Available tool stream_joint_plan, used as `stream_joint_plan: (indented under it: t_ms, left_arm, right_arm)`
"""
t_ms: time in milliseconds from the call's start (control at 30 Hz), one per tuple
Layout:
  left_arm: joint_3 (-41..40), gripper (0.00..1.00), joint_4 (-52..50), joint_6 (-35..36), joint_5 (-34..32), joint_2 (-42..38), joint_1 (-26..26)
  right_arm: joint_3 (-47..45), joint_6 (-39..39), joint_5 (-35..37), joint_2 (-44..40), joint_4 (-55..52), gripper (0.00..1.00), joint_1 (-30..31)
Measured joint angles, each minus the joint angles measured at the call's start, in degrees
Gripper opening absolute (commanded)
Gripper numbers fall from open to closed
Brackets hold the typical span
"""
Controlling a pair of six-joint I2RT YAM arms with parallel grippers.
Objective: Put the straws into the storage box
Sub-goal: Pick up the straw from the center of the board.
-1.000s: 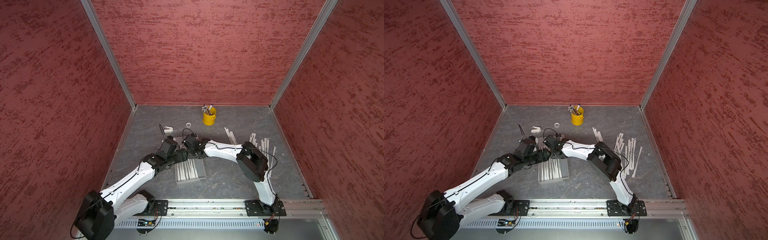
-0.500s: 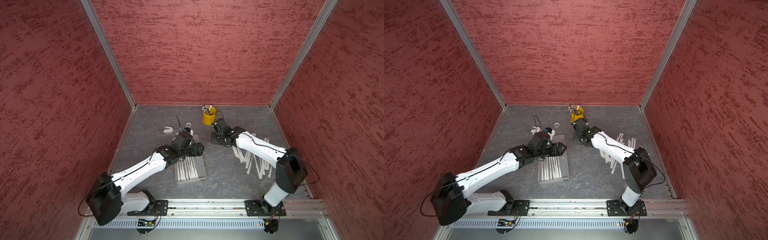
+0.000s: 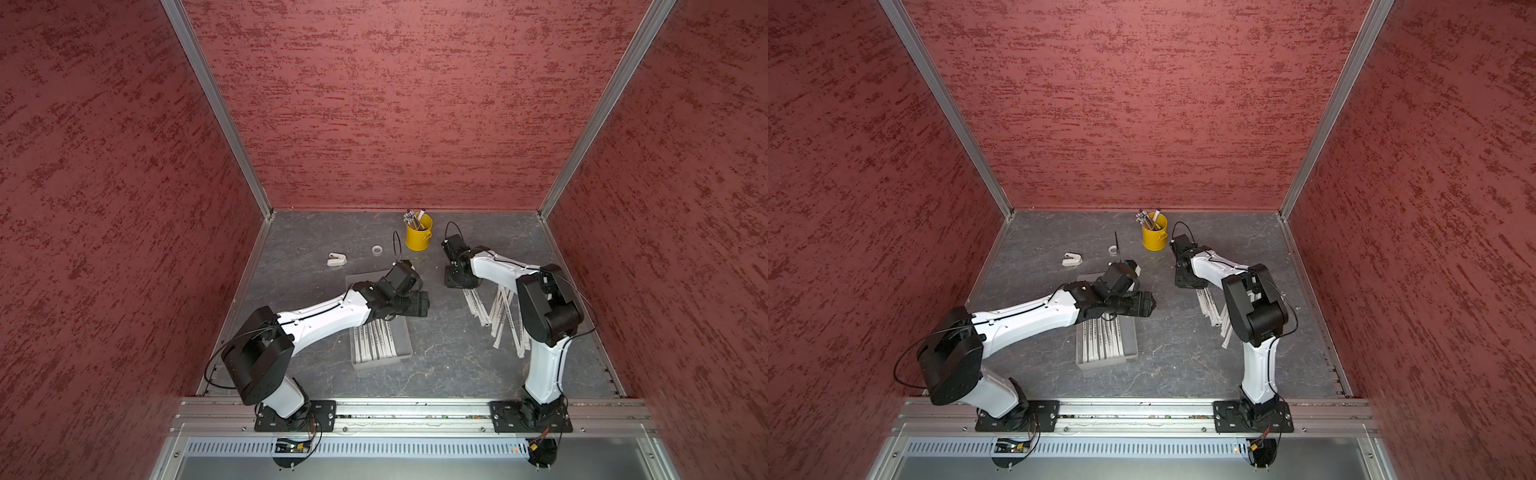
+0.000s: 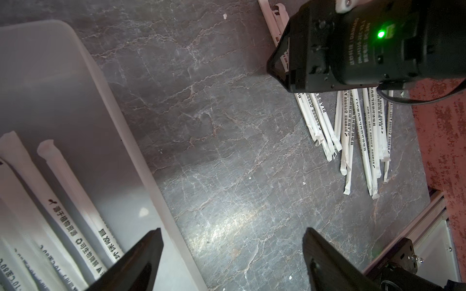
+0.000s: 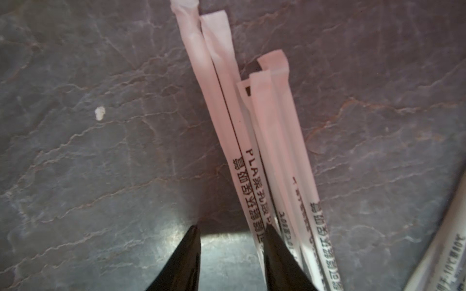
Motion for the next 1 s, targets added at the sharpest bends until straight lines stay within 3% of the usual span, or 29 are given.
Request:
stream_joint_plan:
  t_ms: [300,500,767,900,1000]
  left_arm:
    - [-1.86,0.9,-0.04,0.09,-0.15,-1.81,1.18]
    - [-6.6,0.9,-0.09,0.04,-0.17,-6.8,4.15]
    - [-12.85,0.9,-1.73,-0.15,-0.68,-15.26,8.59]
    - [-15.78,0.9,-2.23,-0.52,-1.03,-18.67,10.27]
    - [-16.96,0.9,-2.71,-0.55,-1.01,-19.56,11.52]
  right_arm:
    - [-7.21,4.13,-0.72,-4.59,3.04,0.26,4.39]
    - [-10.36,7.58,-1.4,-7.76,2.49,0.32,10.36]
    - [-2.69,8.07,0.57,-1.29,2.01,0.37,7.06]
    - [0.26,8.02,1.36,0.96,2.01,0.33,5.16]
    - [2.21,8.0,1.7,2.47,2.43,0.24,4.39]
